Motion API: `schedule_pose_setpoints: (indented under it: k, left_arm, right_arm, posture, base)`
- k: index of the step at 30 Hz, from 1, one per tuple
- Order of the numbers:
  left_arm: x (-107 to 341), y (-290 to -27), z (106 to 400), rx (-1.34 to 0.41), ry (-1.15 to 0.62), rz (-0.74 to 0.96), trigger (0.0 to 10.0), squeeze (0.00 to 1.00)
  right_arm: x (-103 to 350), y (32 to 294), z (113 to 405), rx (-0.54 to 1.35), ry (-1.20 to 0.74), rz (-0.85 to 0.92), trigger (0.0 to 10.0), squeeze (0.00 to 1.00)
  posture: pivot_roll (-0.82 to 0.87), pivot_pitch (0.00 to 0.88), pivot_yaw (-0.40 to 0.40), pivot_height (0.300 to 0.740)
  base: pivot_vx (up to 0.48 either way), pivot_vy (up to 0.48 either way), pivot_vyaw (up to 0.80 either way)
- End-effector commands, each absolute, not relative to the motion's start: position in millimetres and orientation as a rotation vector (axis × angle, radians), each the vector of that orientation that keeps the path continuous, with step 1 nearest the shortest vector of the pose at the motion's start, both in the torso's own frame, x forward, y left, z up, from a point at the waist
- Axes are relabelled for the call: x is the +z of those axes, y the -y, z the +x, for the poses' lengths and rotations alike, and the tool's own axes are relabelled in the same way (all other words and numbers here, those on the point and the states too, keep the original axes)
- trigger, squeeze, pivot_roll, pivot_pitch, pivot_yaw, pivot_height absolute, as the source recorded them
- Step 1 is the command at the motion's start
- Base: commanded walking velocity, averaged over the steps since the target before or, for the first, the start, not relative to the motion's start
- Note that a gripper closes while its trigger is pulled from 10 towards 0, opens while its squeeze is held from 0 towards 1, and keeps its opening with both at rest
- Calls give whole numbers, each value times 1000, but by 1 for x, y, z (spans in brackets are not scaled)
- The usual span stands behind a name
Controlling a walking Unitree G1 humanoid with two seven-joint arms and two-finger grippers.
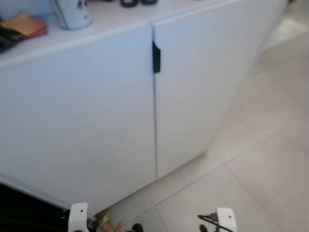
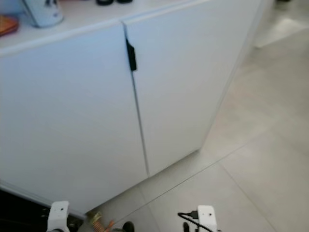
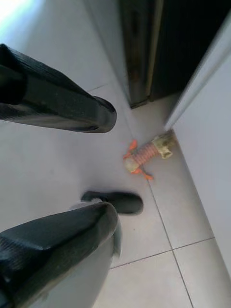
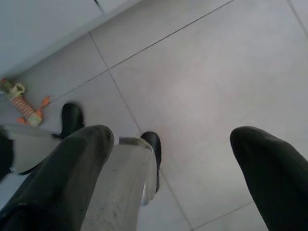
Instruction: Restocking fridge
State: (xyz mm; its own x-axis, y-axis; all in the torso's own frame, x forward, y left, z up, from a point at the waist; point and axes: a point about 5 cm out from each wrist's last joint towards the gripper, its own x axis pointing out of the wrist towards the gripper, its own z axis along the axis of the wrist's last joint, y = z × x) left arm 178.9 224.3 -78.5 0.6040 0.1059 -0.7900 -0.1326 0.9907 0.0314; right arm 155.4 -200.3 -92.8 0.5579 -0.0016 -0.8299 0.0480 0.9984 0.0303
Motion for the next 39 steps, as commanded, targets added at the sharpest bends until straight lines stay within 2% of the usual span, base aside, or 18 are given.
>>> schedule_pose_setpoints:
  k: [1, 39]
  left_arm:
    - [-80, -229, 173, 141, -934, -18, 10000, 0]
    - [-80, -234, 172, 140, -941, -3, 10000, 0]
  right_arm:
    - [-94, 194, 154, -10, -990, 52, 10000, 0]
    - [-97, 189, 148, 0, -1002, 50, 10000, 0]
  posture:
    - [-166, 166, 3, 740]
    - [-162, 149, 19, 740]
  base:
    - [0, 0, 800]
    - [0, 0, 800]
